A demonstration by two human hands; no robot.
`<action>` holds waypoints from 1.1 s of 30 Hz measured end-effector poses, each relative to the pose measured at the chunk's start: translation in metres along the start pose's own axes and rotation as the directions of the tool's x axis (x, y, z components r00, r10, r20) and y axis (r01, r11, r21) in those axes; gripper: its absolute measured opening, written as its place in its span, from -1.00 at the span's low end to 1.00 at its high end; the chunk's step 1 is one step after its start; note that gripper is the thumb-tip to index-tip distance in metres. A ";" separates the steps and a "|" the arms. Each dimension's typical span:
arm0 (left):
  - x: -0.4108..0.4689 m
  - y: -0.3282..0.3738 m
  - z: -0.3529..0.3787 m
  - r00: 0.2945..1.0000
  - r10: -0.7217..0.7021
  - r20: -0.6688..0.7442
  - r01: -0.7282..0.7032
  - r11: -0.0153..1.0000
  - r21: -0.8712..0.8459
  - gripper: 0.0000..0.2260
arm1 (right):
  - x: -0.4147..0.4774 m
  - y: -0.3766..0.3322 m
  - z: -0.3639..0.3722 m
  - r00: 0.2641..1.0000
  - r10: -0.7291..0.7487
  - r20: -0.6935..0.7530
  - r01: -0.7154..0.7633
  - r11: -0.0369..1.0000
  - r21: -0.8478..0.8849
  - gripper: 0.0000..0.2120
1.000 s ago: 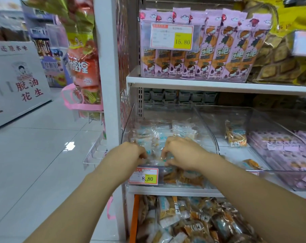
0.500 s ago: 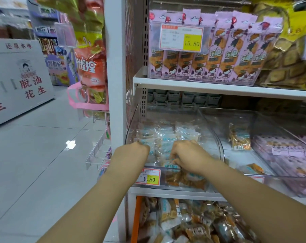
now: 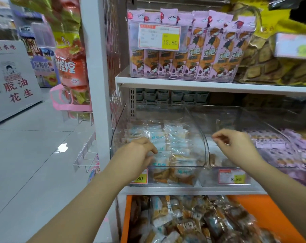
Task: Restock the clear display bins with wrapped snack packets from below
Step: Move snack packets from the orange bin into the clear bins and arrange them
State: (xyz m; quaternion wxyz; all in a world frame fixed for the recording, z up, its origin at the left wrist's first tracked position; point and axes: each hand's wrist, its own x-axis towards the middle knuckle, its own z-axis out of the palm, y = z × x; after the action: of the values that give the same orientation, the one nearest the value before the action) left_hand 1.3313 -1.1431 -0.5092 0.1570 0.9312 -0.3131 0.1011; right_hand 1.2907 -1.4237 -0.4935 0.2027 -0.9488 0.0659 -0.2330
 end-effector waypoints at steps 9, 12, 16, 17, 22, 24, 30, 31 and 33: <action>0.036 -0.001 0.012 0.956 -0.111 0.271 0.106 0.994 0.034 -0.65 | 0.025 0.040 0.019 0.836 0.162 0.525 -0.059 0.977 -0.207 -0.50; 0.042 0.002 0.016 0.950 -0.106 0.294 0.079 0.992 0.101 -0.69 | 0.036 0.045 0.030 0.752 0.236 0.615 -0.145 0.970 -0.195 -0.28; 0.046 0.002 0.022 0.958 -0.131 0.255 0.096 0.985 0.143 -0.87 | 0.039 0.049 0.042 0.657 0.240 0.714 -0.095 0.967 -0.237 -0.43; 0.047 0.000 0.023 0.957 -0.147 0.251 0.114 0.983 0.143 -0.90 | 0.039 0.050 0.043 0.668 0.229 0.708 -0.069 0.967 -0.247 -0.53; 0.047 -0.002 0.023 0.953 -0.194 0.234 0.159 0.974 0.162 -0.75 | 0.040 0.059 0.035 0.823 0.223 0.523 -0.188 0.975 -0.119 -0.58; 0.047 -0.001 0.023 0.954 -0.206 0.217 0.170 0.970 0.174 -0.77 | 0.039 0.059 0.023 0.905 0.231 0.357 -0.238 0.971 -0.026 -0.74; 0.044 0.006 0.021 0.952 -0.232 0.200 0.194 0.962 0.195 -0.85 | 0.011 0.030 -0.023 0.989 0.138 -0.058 -0.123 0.970 0.208 -0.81; 0.044 0.007 0.020 0.953 -0.233 0.193 0.197 0.962 0.189 -0.88 | 0.001 0.019 -0.031 0.992 0.059 -0.113 -0.031 0.970 0.240 -0.77; 0.042 0.010 0.019 0.958 -0.233 0.169 0.204 0.963 0.175 -0.94 | -0.015 -0.007 -0.041 0.987 -0.083 -0.138 0.124 0.936 0.328 -0.71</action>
State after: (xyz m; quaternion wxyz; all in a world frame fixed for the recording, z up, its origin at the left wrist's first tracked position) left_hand 1.3599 -1.1806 -0.5120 0.0639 0.9749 -0.2126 0.0190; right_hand 1.2587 -1.4286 -0.4640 0.3444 -0.8865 -0.0126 -0.3087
